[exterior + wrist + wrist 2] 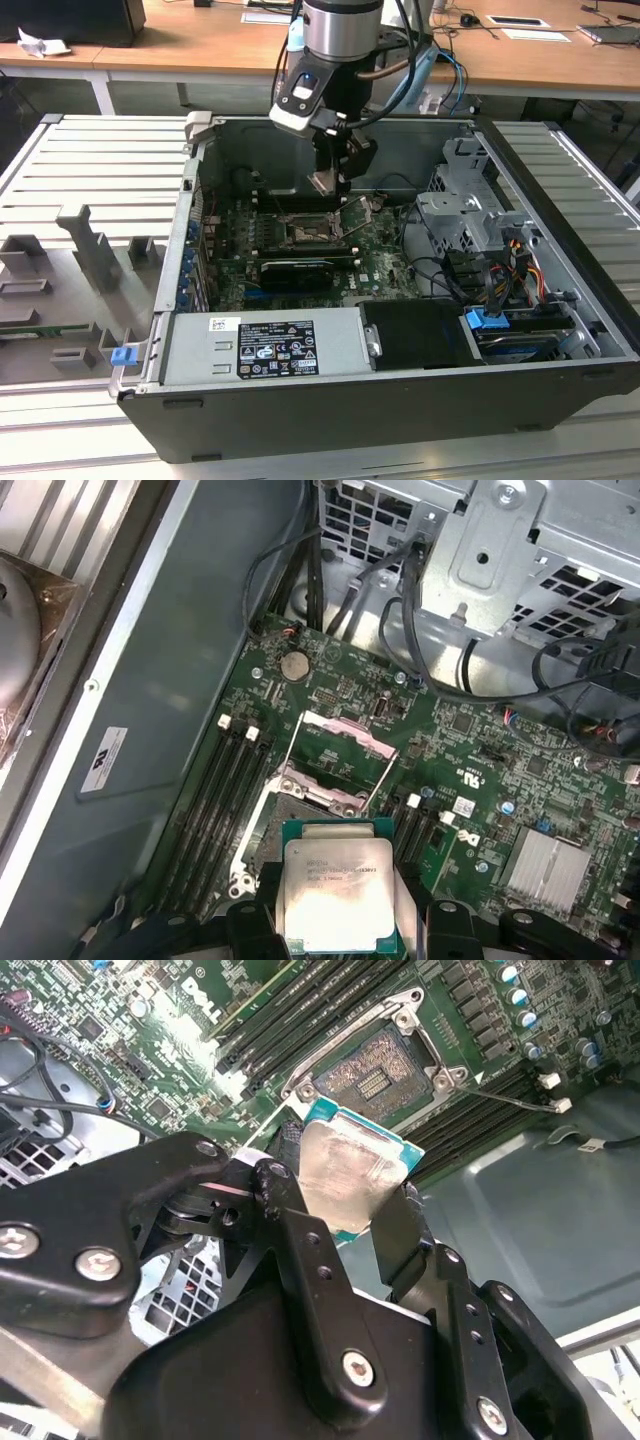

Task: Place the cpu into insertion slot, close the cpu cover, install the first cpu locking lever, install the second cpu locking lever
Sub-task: 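Place the cpu into insertion slot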

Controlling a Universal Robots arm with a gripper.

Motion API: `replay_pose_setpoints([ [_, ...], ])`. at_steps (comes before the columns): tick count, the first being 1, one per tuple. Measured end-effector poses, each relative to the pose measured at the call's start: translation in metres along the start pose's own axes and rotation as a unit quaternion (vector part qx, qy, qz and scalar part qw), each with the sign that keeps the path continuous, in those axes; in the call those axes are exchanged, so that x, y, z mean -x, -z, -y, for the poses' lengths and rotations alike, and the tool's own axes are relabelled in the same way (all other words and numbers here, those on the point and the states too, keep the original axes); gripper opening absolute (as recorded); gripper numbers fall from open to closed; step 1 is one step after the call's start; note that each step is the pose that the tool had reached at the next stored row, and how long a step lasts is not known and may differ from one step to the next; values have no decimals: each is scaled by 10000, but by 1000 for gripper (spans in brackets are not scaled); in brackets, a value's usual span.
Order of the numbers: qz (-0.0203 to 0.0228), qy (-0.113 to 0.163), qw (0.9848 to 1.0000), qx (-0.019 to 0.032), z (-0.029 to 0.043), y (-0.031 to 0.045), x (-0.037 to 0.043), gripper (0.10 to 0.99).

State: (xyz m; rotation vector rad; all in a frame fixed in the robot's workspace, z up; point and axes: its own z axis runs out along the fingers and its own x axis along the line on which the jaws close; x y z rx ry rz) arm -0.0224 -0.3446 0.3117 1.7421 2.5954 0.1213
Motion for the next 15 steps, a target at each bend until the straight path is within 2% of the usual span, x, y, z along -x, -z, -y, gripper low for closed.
replay_pose_setpoints([
  [8,32,-321,9995,6,1,-16,1,525],
  [15,66,-726,9973,17,2,-26,1,525],
])
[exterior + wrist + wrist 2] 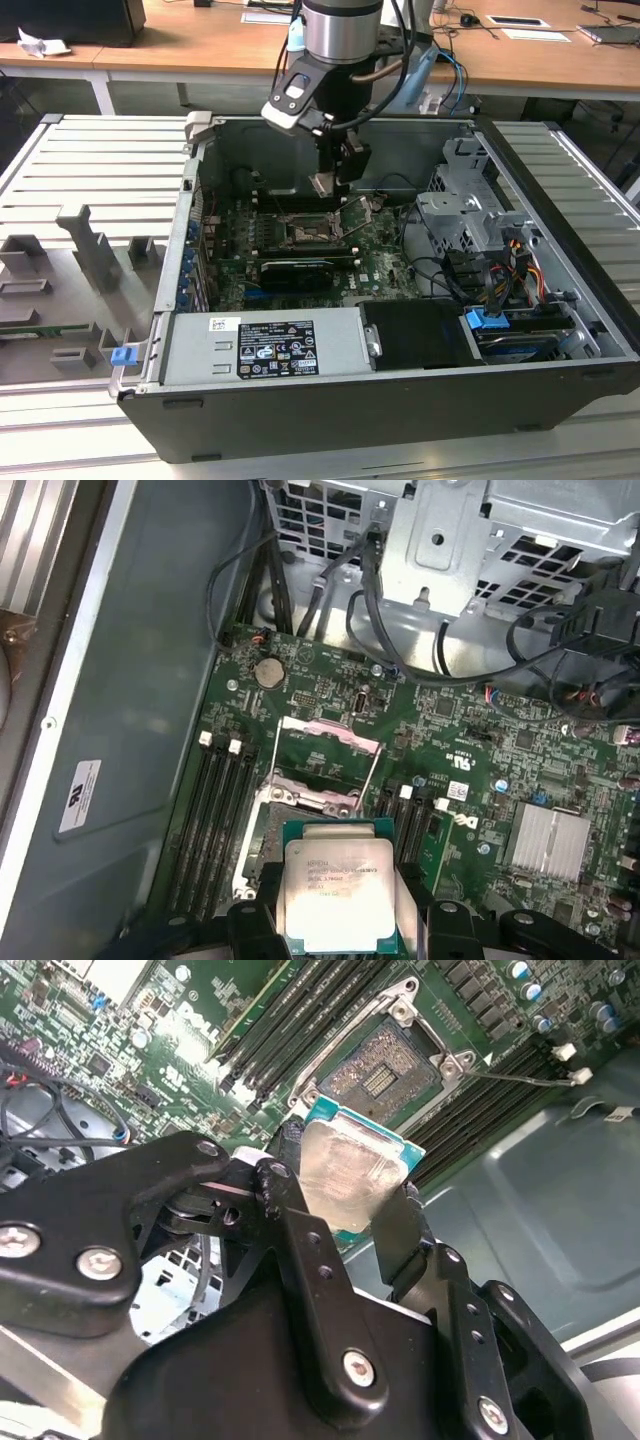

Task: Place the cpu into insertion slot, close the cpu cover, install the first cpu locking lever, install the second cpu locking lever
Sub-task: 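Place the cpu into insertion slot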

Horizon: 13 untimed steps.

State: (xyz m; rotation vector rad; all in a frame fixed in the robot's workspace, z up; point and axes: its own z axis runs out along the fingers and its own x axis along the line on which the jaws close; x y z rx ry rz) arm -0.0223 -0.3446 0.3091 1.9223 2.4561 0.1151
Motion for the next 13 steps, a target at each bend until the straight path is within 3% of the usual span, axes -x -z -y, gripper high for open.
replay_pose_setpoints([
  [8,26,-388,9992,1,3,-32,1,525],
  [13,29,-434,9991,2,3,-39,1,525],
])
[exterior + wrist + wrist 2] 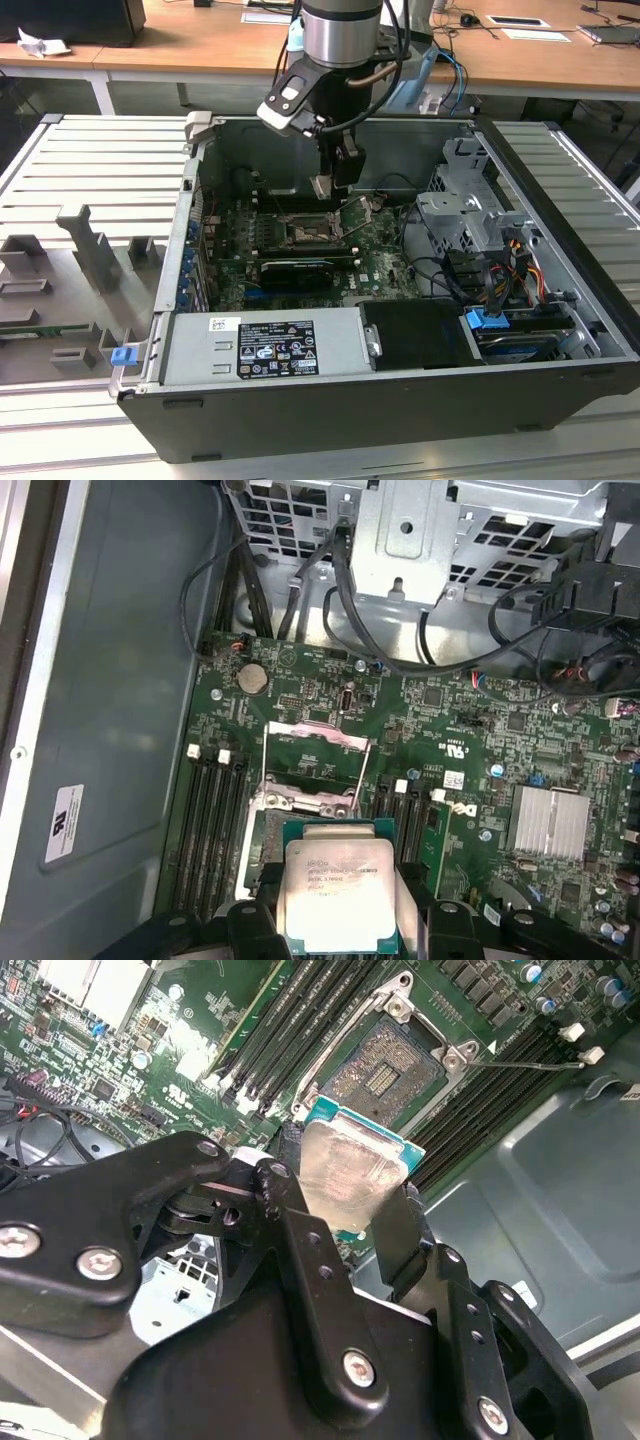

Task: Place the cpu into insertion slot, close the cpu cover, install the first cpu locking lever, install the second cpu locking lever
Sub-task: 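Place the cpu into insertion slot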

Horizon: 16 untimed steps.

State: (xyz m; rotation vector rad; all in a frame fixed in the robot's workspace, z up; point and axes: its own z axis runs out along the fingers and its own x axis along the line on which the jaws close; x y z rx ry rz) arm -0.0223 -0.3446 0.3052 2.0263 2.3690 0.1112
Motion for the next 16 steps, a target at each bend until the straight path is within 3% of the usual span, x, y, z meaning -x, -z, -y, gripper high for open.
replay_pose_setpoints([
  [7,4,-64,10000,1,1,-12,0,525],
  [12,32,-475,9989,12,3,-31,1,525],
  [16,37,-543,9985,14,4,-54,1,525],
])
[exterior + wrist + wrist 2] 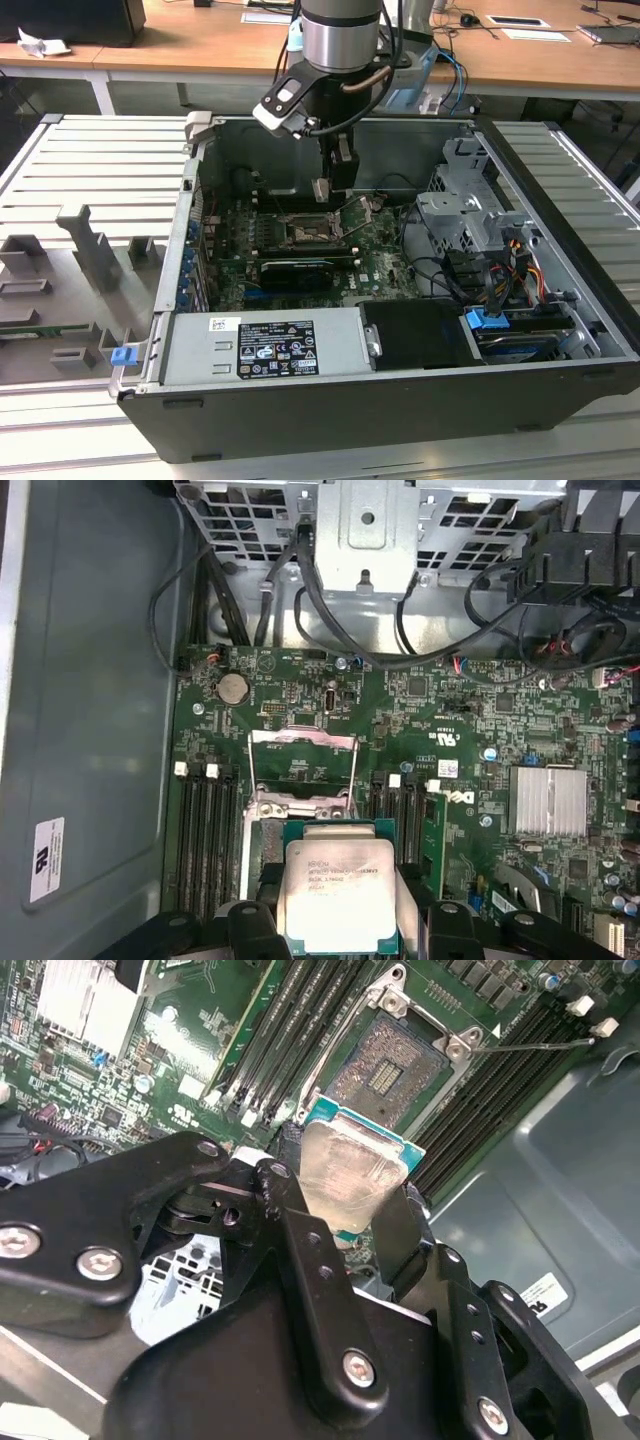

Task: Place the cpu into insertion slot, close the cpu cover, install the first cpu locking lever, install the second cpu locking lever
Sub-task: 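Place the cpu into insertion slot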

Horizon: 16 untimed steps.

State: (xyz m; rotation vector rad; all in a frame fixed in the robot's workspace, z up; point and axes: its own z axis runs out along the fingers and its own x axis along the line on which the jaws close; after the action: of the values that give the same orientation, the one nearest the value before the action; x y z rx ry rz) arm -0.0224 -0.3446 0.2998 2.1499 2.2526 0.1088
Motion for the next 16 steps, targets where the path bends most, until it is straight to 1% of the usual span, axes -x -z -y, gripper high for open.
replay_pose_setpoints([
  [14,5,-60,10000,-5,7,-92,3,525],
  [16,-13,-62,10000,-3,10,-109,3,525],
])
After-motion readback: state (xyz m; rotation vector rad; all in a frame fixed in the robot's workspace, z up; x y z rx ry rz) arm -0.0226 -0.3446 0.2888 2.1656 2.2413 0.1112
